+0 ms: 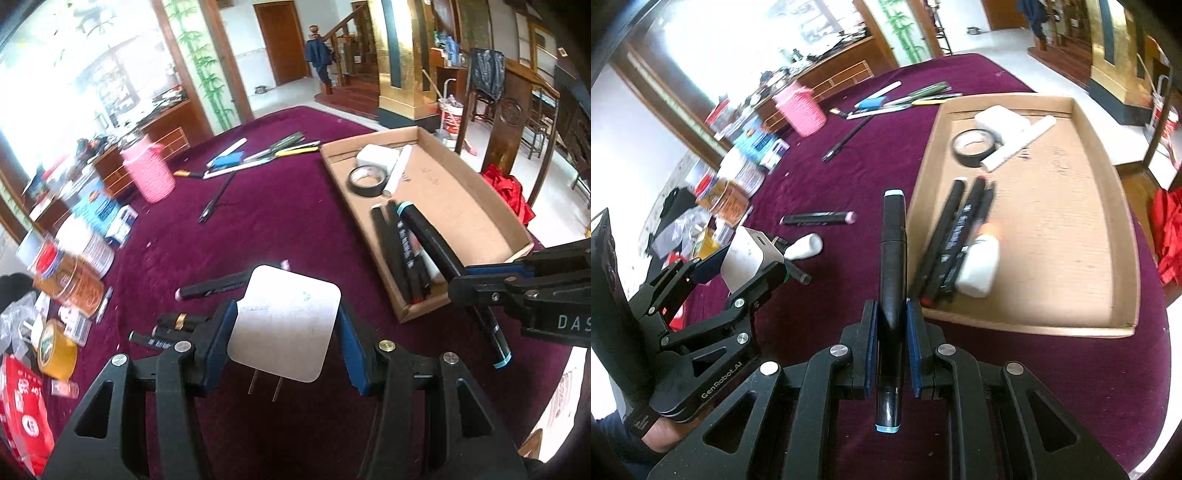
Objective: Organize rigid objects
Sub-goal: 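Lower the charger and marker into the tray and open both tools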
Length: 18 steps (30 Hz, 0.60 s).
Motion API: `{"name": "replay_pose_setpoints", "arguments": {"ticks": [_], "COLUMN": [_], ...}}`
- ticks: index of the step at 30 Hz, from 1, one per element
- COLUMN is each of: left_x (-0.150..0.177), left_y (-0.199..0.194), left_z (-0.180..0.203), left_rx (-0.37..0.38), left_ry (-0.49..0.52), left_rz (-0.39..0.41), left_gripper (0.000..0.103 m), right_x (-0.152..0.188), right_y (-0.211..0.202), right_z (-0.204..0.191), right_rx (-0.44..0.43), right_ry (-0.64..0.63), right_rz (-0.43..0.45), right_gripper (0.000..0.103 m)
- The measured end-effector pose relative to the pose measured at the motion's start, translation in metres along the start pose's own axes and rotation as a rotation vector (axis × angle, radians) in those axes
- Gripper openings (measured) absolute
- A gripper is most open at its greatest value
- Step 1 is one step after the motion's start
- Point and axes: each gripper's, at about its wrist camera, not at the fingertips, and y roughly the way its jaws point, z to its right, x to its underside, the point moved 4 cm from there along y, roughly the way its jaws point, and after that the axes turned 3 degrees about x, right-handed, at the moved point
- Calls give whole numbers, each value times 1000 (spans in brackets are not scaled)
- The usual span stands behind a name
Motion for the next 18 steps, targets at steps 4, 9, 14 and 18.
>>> {"name": "replay_pose_setpoints", "arguments": {"ticks": [4, 9, 14, 18], "left_x": [-16, -34, -59, -74], "left_y": [5, 16, 32, 48], "left_z": [16, 32, 57, 82], "left_rx": [45, 127, 211, 279], "left_ry": [11, -13, -27, -22], "left_rz": [1, -25, -59, -82], "left_gripper": [52, 52, 52, 52], "right_x": [-5, -14, -29, -43], "right_y": [-7, -16, -21, -17], "right_z": [19, 46, 73, 93], "right_rx": [12, 35, 68, 77], "right_ry": [37, 88, 138, 176], "right_rz": [18, 39, 56, 52], "right_gripper": [14, 14, 14, 14]}}
